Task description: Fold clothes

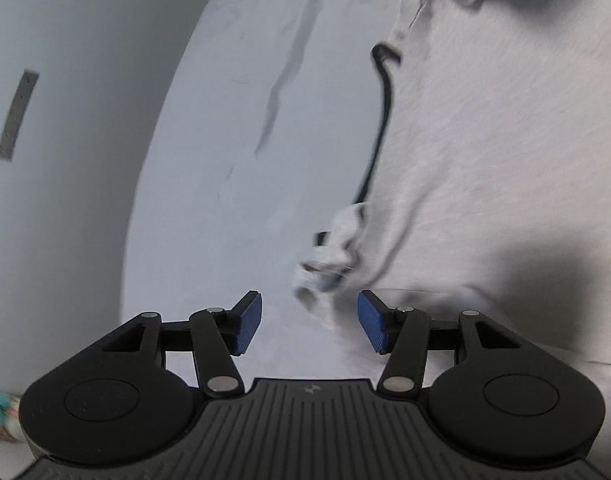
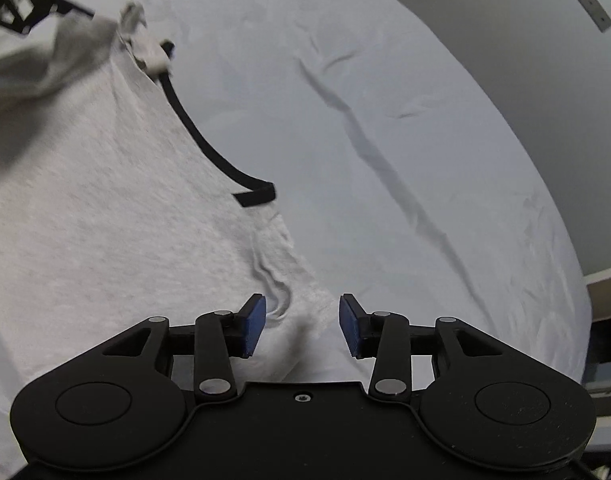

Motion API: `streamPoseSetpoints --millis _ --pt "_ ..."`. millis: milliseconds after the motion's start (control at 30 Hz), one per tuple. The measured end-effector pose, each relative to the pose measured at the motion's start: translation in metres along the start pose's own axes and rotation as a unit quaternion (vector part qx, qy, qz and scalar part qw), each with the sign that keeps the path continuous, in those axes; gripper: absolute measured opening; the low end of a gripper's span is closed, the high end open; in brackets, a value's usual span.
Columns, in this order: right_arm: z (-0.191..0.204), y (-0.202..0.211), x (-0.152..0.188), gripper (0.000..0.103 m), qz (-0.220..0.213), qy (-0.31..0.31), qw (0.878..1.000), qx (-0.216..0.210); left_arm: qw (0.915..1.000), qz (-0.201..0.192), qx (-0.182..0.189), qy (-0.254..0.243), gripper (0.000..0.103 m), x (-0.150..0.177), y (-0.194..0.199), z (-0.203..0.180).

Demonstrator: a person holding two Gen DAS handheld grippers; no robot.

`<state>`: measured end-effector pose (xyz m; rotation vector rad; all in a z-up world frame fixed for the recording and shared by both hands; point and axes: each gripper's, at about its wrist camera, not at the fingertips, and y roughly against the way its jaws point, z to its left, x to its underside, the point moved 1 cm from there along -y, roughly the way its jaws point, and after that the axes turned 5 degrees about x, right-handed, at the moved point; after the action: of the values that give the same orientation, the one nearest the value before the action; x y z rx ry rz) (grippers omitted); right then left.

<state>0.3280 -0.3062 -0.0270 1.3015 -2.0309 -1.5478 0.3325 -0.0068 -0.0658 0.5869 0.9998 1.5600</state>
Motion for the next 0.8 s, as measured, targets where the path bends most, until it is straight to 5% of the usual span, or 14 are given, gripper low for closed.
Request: streamPoseSetpoints --millis 333,633,767,800 --pt "0.044 0.029 0.046 0.038 0.012 -0.021 0.998 -0.064 0.9951 0.004 0.077 0.061 0.052 0.033 0.052 -0.057" --pt "0.092 0.029 0.082 0.038 0.041 -0.005 0.994 -0.105 0.9899 0.037 0.118 0.069 0.051 0.045 0.039 -0.107" --pt "0.105 0.02 0.092 0.033 0.053 0.012 0.993 -0.105 0.9869 0.059 0.129 0.077 0.027 0.046 0.026 -0.109" --pt "0.107 0.017 0.094 0.022 0.056 0.012 0.993 -0.106 0.9866 0.061 0.128 0.08 0.021 0.047 0.025 -0.108"
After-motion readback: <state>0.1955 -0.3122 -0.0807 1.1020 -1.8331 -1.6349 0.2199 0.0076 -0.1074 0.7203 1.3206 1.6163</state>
